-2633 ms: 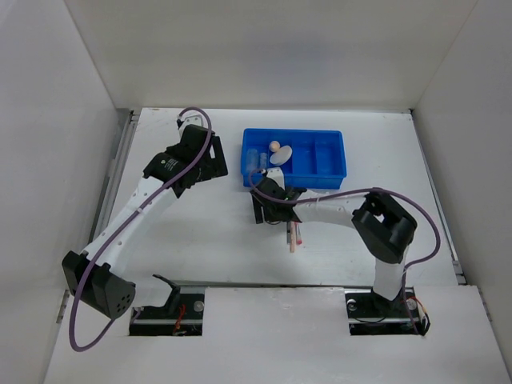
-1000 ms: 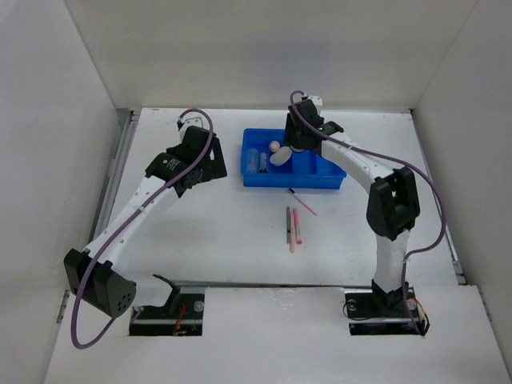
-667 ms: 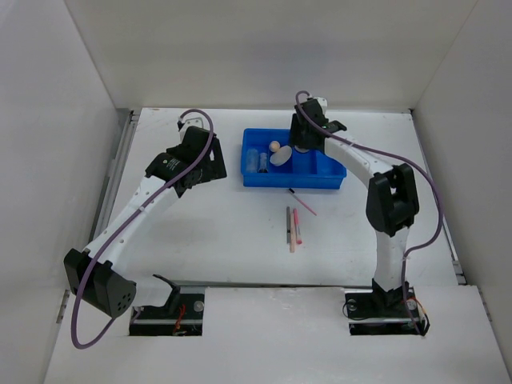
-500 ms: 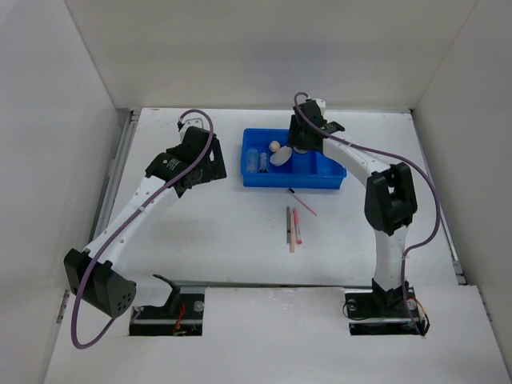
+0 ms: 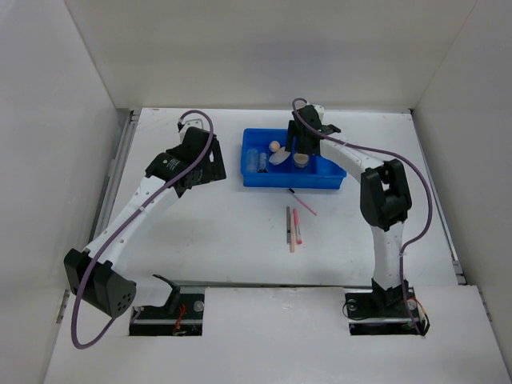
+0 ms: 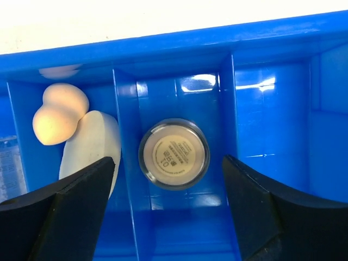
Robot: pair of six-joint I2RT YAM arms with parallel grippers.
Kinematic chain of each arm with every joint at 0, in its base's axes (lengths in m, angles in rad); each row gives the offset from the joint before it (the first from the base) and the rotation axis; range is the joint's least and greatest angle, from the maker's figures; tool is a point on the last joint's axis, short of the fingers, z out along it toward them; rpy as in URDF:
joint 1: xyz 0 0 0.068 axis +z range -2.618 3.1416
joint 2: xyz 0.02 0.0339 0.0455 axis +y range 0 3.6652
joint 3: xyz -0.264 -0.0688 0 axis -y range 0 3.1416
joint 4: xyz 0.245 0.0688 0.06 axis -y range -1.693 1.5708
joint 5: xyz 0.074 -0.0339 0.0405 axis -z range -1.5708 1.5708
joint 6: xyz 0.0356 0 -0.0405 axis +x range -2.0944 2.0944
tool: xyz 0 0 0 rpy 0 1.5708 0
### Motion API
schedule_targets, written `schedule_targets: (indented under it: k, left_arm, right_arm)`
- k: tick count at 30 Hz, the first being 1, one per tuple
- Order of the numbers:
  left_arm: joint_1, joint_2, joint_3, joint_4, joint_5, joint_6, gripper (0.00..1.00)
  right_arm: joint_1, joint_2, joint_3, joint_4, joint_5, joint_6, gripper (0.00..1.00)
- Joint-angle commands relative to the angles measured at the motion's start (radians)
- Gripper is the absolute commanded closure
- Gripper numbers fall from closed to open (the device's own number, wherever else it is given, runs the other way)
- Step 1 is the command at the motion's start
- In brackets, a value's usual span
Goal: Organize the makeup
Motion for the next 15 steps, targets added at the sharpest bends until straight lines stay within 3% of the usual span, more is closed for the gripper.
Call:
schedule_targets:
  k: [1,5,7,11,15]
  left_arm:
    - [0.004,-0.016,-0.005,-0.012,-0.020,0.010,0.20]
    - [0.004,-0.016,0.005,-0.021,-0.020,0.010,0.20]
    - [0.004,-0.025,0.005,-0.021,-0.020,0.010,0.20]
    - [0.004,-0.034,-0.005,-0.021,-0.011,0.010,0.20]
    - [0.004,-0.034,-0.014,-0.003,-0.002,0.010,0.20]
  right_arm:
    - [-0.002,-0.033,-0.008,0.047,0.010,0.004,0.13]
    - [-0.002,-0.103,-0.043,0.047,0.010,0.013,0.11]
    - [-0.002,-0.200,-0.095,0.079,0.024,0.022,0.16]
    - [-0.002,-0.485,-0.351,0.179,0.015,0.022,0.45]
    - [-0.002,-0.620,-0.472,0.179,-0.031,0.022,0.68]
